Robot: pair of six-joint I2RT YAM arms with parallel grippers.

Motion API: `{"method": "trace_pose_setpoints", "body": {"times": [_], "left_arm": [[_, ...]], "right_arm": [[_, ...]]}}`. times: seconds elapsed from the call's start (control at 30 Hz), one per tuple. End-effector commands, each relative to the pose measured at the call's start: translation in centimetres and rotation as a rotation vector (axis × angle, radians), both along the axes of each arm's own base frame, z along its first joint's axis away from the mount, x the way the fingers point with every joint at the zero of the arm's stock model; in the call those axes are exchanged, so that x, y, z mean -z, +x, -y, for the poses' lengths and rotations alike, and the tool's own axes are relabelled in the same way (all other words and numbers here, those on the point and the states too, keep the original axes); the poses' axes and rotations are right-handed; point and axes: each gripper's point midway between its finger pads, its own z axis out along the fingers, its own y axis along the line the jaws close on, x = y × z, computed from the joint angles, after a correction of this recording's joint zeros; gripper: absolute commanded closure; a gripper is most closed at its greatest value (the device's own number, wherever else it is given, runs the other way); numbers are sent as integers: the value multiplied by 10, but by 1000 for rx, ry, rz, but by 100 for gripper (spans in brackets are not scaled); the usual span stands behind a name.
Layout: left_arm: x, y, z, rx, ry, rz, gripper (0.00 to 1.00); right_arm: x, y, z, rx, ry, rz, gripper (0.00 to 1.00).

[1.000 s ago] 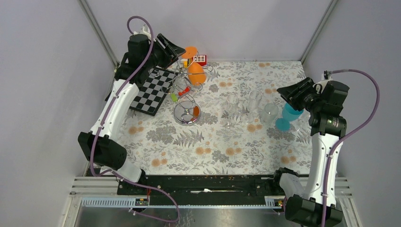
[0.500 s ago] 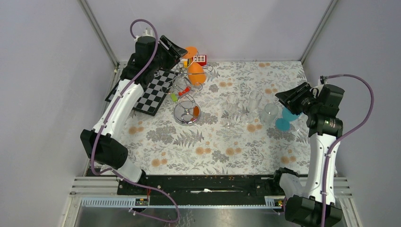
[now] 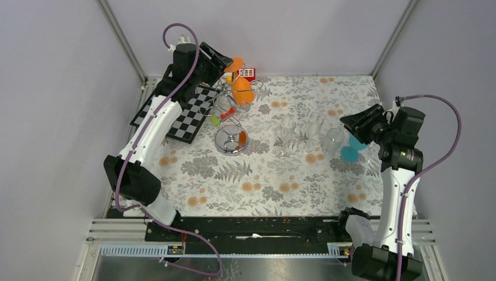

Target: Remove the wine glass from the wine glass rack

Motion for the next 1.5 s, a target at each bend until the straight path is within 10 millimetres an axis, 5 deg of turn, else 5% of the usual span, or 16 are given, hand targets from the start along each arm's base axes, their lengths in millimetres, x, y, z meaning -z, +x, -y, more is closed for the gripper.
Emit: {"method": "trace_pose_setpoints", "body": {"times": [0.0,0.2,0.4,0.67,0.97,1.47], "left_arm": [[-7,16,-3,-55,-39,23,38],[-4,16,7,-17,-91,13,39],[-13,12,6,-24,-149,37,58],[-7,16,2,-46,-303,43,79],[-15,12,0,-44,-330,78,100],[-73,-13,12,102,-462,247,100]], "right_arm": [[-16,-2,-3,-6,-6,54,56],[-18,-3,-4,-7,-3,60,56],[-17,-4,-3,1,-9,57,57],[-43,-16,2,37,-84,117,56],[-40,-16,1,30,-75,112,56],[-40,-17,0,28,-78,119,56]]}}
